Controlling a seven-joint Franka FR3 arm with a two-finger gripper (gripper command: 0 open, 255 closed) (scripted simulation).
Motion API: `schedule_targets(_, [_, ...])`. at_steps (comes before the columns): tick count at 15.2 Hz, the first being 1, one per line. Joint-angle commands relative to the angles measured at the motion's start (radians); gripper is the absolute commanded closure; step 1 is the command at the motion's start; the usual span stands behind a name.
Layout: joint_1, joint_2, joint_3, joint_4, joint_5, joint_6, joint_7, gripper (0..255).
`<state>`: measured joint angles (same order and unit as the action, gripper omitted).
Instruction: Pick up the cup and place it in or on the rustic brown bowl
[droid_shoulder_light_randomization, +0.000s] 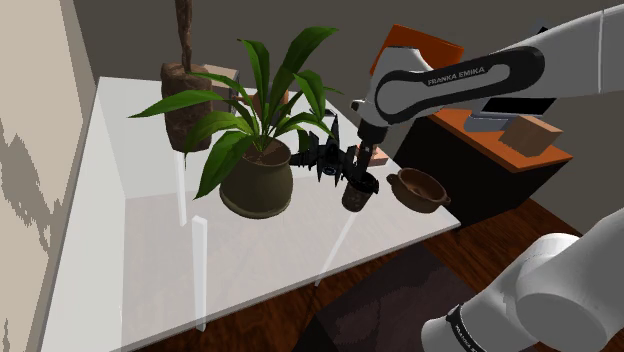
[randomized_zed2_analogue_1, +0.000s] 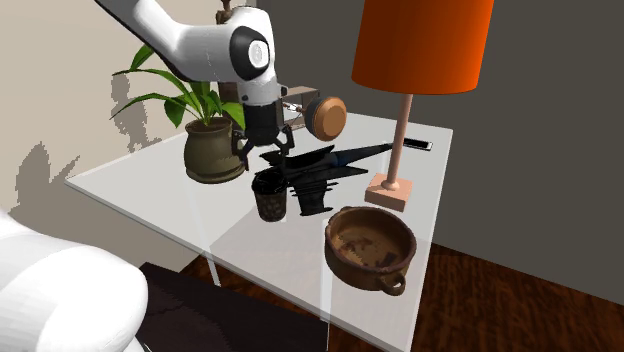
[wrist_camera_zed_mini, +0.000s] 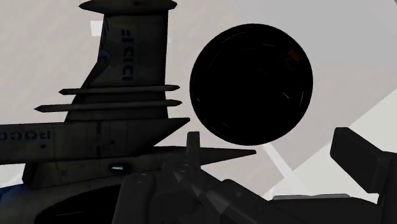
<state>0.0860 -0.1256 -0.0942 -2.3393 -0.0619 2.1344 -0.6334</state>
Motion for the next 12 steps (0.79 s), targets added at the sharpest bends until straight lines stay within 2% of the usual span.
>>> schedule_targets(1, [0.001, 0.029, -0.001, -0.005, 0.0, 0.033, -0.015, 0])
schedule_targets(7, [0.0, 0.068, -0.003, -0.044, 0.0, 0.112, -0.016, 0])
schedule_targets(12, [0.0, 0.068, -0.003, -0.044, 0.0, 0.112, -0.016, 0])
